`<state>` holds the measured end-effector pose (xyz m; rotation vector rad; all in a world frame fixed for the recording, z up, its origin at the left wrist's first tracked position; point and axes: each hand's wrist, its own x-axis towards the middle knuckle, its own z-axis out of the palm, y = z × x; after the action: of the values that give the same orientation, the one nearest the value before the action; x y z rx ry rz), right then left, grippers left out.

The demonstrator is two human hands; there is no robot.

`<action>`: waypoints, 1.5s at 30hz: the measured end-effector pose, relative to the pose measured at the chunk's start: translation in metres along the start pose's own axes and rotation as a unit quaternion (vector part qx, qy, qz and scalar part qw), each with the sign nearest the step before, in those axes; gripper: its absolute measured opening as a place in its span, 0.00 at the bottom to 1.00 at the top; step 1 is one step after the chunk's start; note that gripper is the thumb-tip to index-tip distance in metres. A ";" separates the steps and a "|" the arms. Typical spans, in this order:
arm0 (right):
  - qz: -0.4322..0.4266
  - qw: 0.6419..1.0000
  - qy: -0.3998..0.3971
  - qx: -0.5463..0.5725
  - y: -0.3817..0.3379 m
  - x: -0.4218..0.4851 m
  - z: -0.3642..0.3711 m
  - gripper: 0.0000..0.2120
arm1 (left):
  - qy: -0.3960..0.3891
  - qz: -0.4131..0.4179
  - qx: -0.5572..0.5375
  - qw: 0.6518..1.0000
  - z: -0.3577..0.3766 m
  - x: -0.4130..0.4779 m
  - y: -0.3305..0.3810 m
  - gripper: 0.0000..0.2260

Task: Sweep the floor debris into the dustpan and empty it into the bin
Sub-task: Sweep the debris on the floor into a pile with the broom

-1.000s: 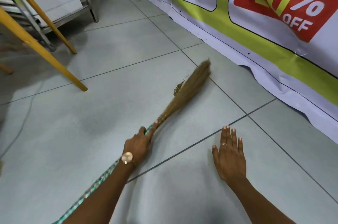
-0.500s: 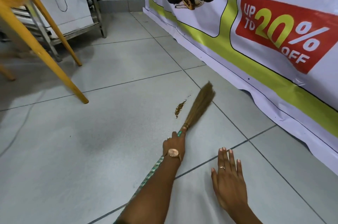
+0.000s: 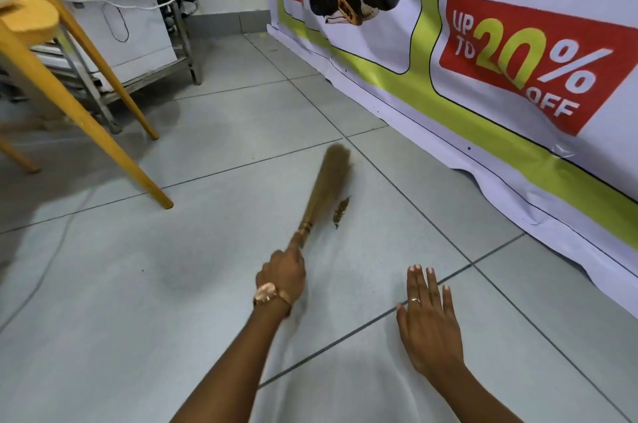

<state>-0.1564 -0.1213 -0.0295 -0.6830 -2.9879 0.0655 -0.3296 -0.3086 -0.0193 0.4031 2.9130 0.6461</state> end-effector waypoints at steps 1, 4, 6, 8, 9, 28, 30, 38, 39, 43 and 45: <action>-0.003 1.000 -0.001 0.008 -0.004 0.002 -0.001 0.43 | 0.004 -0.021 -0.025 0.999 -0.007 0.015 -0.005 0.21; -0.009 0.999 -0.032 0.008 -0.014 -0.001 0.001 0.29 | -0.022 -0.085 -0.077 0.993 -0.017 0.061 -0.014 0.20; -0.019 0.999 -0.037 0.012 -0.017 -0.008 0.005 0.28 | -0.048 -0.107 -0.097 0.988 -0.019 0.085 -0.011 0.19; -0.035 0.999 -0.036 0.004 -0.013 -0.014 0.006 0.28 | -0.066 -0.110 -0.102 0.986 -0.019 0.100 -0.001 0.18; -0.041 0.998 -0.038 -0.003 -0.008 -0.017 0.007 0.28 | -0.076 -0.104 -0.099 0.987 -0.019 0.103 0.005 0.18; -0.046 0.997 -0.054 -0.018 0.006 0.010 -0.003 0.28 | 0.048 0.075 0.134 0.987 -0.024 -0.028 0.007 0.21; -0.044 0.997 -0.058 -0.025 0.010 0.017 -0.011 0.28 | 0.047 0.071 0.139 0.987 -0.016 -0.023 0.032 0.22; 0.005 0.995 -0.102 -0.002 0.043 0.013 -0.074 0.28 | -0.056 -0.034 0.114 0.991 -0.013 -0.040 0.120 0.24; 0.021 0.993 -0.117 0.005 0.047 0.004 -0.085 0.28 | -0.072 -0.043 0.115 0.990 -0.022 -0.050 0.128 0.22; 0.080 0.983 -0.160 0.051 0.058 -0.028 -0.139 0.28 | -0.097 -0.039 0.116 0.988 -0.081 -0.095 0.149 0.18; 0.113 0.972 -0.190 0.082 0.068 -0.051 -0.178 0.28 | -0.129 -0.024 0.134 0.982 -0.119 -0.126 0.160 0.20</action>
<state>-0.0660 -0.0777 0.1407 -1.0983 -3.1847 0.5071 -0.1942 -0.2522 0.1653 0.4102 2.7519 0.1751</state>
